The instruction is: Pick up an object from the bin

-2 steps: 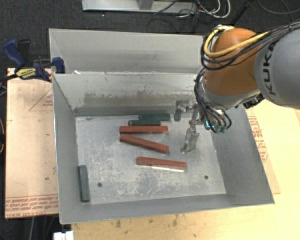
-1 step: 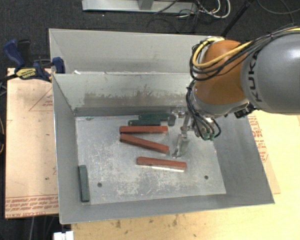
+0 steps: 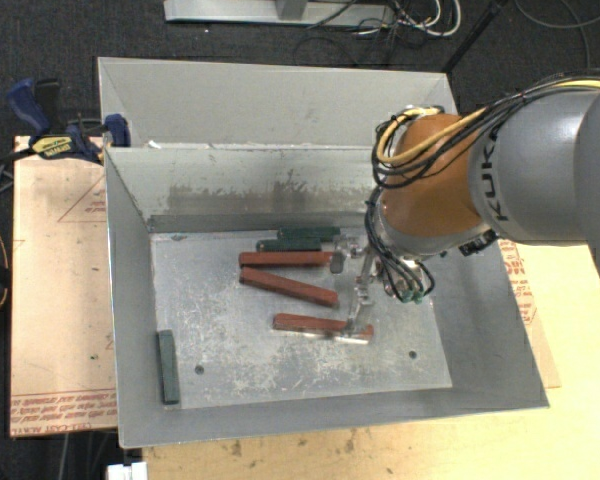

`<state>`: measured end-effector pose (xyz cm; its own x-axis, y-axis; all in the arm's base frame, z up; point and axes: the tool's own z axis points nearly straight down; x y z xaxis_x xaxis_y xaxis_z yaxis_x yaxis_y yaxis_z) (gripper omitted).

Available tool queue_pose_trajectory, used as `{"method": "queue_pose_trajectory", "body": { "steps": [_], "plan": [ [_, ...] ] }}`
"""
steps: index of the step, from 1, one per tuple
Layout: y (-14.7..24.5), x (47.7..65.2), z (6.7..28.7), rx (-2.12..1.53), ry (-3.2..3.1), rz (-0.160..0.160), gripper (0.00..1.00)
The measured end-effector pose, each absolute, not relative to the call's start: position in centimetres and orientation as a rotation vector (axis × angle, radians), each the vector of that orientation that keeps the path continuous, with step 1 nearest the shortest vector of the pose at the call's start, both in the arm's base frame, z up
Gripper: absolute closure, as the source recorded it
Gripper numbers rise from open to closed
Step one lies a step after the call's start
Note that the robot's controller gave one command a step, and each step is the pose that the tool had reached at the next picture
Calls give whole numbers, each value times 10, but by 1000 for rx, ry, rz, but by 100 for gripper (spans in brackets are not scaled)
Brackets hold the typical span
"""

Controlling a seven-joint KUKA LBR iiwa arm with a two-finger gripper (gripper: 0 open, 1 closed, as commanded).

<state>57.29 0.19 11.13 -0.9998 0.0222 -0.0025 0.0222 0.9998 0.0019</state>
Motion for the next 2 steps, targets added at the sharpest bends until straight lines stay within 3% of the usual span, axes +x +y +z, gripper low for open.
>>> {"method": "queue_pose_trajectory", "body": {
  "steps": [1, 2],
  "plan": [
    [28, 551, 70, -264, 3131, 2, 100],
    [28, 551, 70, -263, 3131, 2, 100]
  ]
}}
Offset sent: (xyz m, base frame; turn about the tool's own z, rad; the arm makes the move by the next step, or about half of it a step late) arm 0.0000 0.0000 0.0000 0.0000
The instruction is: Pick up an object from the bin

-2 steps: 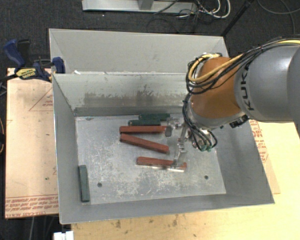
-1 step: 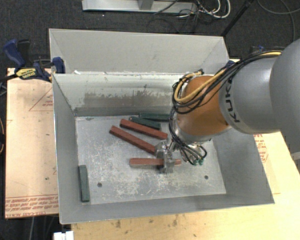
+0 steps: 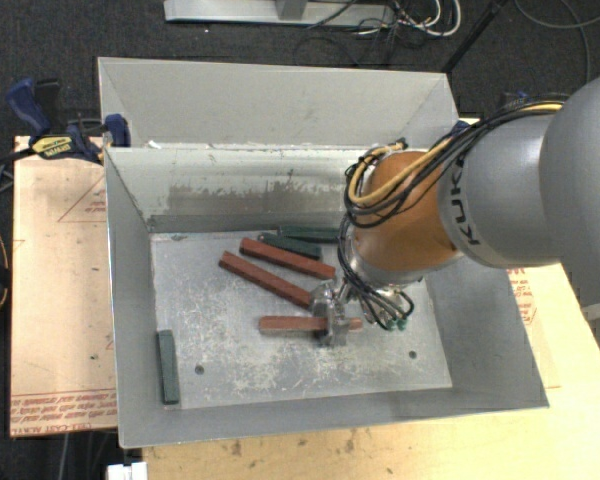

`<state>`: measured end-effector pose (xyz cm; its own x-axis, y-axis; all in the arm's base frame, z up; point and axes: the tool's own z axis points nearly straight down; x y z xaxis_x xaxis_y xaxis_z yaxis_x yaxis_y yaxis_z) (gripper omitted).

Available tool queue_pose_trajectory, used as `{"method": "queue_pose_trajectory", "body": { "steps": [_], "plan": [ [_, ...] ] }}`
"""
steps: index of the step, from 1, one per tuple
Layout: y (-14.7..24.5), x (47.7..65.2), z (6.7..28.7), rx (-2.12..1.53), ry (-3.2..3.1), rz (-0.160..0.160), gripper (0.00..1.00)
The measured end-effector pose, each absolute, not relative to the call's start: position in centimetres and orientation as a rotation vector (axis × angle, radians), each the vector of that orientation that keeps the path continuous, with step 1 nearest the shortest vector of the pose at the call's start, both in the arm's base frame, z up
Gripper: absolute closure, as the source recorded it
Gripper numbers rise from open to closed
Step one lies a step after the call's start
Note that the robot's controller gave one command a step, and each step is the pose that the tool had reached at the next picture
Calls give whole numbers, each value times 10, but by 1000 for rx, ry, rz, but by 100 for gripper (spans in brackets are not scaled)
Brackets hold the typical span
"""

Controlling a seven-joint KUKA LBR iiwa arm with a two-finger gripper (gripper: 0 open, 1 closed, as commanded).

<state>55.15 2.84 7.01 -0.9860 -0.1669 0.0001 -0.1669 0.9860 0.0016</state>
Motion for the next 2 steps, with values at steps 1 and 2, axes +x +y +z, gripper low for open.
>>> {"method": "queue_pose_trajectory", "body": {
  "steps": [1, 2],
  "plan": [
    [25, 490, 206, 365, -3122, -1, 100],
    [25, 490, 206, 365, -3122, -2, 0]
  ]
}}
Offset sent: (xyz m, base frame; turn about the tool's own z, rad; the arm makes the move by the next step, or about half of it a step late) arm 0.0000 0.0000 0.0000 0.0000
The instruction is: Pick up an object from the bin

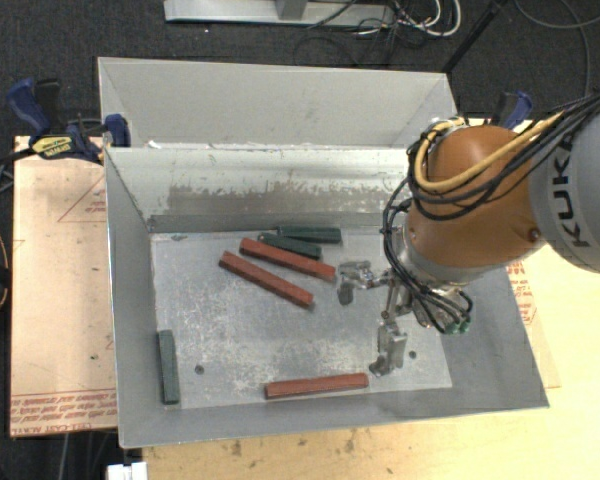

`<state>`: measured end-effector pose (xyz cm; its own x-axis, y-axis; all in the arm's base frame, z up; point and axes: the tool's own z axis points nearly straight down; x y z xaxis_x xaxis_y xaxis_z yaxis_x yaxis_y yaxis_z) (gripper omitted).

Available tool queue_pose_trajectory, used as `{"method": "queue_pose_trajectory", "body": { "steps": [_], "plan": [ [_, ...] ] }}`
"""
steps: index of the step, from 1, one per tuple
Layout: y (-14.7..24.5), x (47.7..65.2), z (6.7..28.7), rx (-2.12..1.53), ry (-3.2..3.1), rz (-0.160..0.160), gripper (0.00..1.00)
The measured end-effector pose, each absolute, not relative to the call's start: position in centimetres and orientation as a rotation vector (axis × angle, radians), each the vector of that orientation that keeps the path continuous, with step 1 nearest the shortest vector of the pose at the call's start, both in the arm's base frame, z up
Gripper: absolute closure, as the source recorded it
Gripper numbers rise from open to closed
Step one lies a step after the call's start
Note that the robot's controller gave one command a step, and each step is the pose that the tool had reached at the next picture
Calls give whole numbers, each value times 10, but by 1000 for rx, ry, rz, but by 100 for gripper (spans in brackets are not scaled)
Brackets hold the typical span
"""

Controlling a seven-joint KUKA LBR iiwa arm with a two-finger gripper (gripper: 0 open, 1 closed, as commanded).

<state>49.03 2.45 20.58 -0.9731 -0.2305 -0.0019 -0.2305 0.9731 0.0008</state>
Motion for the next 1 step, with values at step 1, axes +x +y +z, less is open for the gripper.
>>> {"method": "queue_pose_trajectory", "body": {
  "steps": [1],
  "plan": [
    [24, 490, 206, -364, 3119, 2, 0]
  ]
}}
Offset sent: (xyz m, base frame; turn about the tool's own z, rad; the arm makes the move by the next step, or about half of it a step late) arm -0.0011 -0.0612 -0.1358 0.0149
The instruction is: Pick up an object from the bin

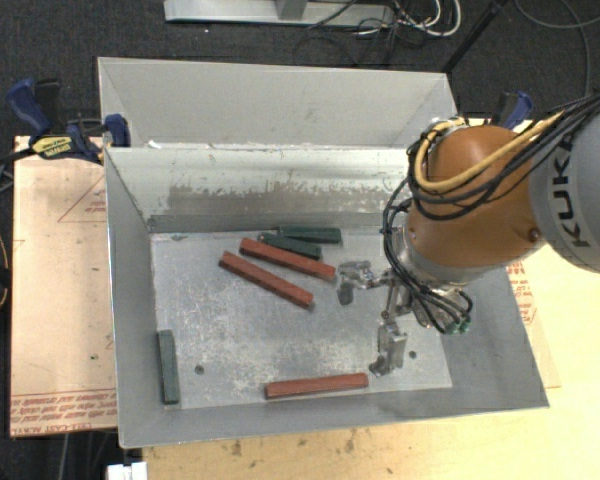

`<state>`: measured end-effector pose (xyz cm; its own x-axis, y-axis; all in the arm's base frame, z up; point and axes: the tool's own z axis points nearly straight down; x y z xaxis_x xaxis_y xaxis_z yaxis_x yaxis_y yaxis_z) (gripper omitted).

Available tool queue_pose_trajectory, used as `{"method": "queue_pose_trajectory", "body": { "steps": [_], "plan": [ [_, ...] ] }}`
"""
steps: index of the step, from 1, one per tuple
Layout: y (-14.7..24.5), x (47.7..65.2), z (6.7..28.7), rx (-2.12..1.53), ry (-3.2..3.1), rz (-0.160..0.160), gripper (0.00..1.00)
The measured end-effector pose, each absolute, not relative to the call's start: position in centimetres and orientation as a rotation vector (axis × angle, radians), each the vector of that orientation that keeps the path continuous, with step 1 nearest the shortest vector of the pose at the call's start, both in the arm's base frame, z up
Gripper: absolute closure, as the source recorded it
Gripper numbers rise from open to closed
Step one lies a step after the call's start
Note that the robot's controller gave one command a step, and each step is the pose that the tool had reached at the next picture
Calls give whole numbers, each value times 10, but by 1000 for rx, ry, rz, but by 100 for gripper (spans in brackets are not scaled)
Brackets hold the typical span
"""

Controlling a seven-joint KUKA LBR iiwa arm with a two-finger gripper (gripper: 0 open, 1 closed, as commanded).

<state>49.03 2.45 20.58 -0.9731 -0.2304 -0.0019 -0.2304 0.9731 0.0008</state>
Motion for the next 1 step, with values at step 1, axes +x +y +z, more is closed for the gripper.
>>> {"method": "queue_pose_trajectory", "body": {
  "steps": [1],
  "plan": [
    [1, 492, 155, -356, 3113, 1, 0]
  ]
}}
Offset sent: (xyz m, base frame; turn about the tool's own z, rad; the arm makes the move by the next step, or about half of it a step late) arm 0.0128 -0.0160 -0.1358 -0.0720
